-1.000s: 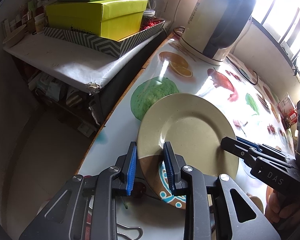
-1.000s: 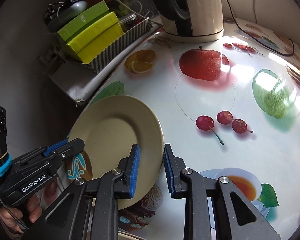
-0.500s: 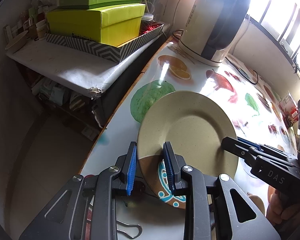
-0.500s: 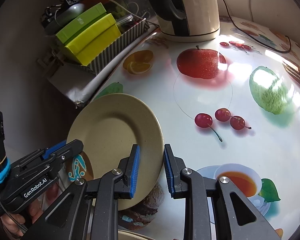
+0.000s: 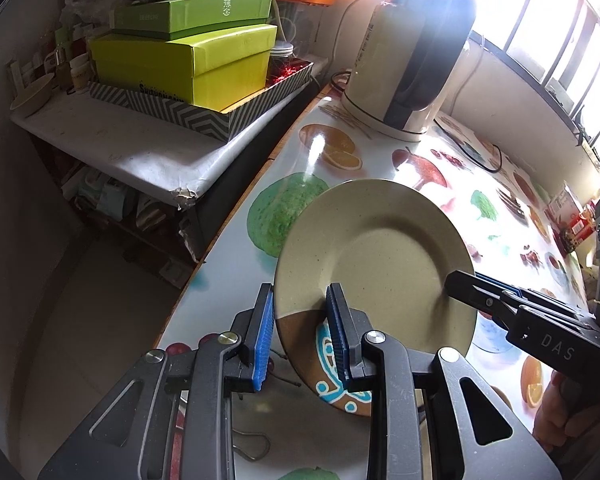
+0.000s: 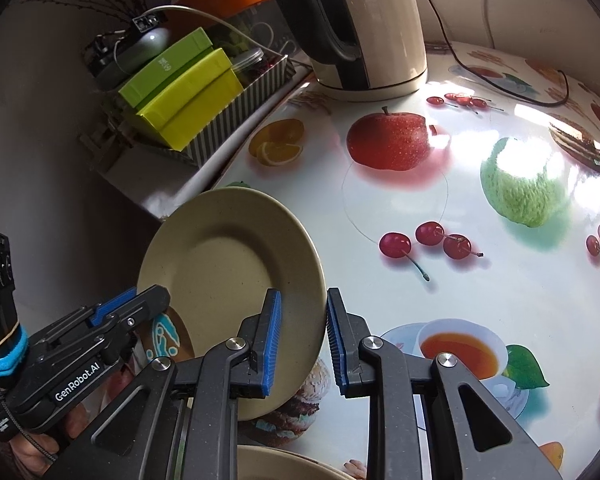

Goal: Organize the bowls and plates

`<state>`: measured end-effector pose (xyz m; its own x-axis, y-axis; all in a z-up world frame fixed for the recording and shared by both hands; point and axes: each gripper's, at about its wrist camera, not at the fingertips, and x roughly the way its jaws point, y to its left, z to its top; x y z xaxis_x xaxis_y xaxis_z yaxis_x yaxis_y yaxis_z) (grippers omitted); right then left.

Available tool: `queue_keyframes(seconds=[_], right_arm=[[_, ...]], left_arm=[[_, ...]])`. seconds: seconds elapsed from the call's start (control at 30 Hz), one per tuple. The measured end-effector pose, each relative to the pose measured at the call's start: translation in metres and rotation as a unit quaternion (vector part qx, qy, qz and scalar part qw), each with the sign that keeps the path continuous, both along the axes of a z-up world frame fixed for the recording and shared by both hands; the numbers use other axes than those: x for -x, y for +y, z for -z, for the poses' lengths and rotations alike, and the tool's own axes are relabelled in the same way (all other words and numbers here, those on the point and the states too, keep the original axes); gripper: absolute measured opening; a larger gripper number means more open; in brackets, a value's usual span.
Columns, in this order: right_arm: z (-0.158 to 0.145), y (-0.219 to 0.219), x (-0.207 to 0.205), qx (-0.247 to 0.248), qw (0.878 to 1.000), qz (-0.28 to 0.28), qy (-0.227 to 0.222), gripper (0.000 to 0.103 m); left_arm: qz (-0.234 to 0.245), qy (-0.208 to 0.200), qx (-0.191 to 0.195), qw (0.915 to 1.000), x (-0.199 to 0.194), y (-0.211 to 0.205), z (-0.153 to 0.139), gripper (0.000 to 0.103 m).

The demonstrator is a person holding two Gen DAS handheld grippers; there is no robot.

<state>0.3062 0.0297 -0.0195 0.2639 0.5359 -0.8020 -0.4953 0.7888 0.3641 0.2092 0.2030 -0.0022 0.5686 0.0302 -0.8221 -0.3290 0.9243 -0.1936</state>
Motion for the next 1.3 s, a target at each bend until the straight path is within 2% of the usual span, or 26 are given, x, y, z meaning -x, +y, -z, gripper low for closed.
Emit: queue_keyframes(seconds=[0.63, 1.3], right_arm=[[-0.038, -0.041, 0.044, -0.015, 0.999, 0.022, -0.026, 0.022], [-0.04, -0.099, 0.096, -0.019, 0.998, 0.062, -0.021, 0.022]], left_arm=[[0.03, -0.025, -0.008, 0.9992, 0.031, -0.033, -0.031, 0.027], [0.066, -0.022, 0.004, 0.9975, 0.067, -0.077, -0.027, 0.027]])
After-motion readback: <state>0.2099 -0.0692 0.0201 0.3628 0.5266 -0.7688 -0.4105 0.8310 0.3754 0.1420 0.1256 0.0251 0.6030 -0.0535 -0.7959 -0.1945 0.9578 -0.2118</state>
